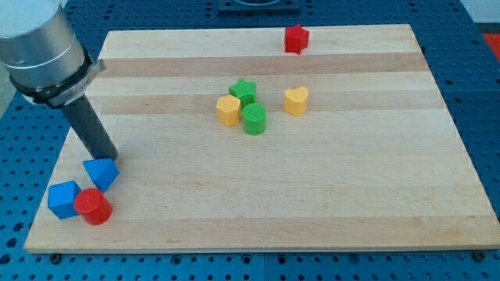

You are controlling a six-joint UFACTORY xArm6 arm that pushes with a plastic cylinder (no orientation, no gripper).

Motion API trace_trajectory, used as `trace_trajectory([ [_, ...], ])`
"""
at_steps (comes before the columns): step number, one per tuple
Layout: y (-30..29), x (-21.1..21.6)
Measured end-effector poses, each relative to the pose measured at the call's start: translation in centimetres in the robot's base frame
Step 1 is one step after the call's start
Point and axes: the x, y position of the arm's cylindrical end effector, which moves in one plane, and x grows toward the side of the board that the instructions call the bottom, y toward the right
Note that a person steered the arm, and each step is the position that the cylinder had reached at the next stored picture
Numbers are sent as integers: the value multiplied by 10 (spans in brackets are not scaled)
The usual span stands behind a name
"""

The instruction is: Separate green star from yellow hexagon

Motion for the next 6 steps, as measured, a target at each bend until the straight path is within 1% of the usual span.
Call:
trace_trajectory([
  [1,21,-56],
  [2,86,-97],
  [3,158,-104],
  [4,204,-106],
  [5,220,-108],
  [6,216,-116],
])
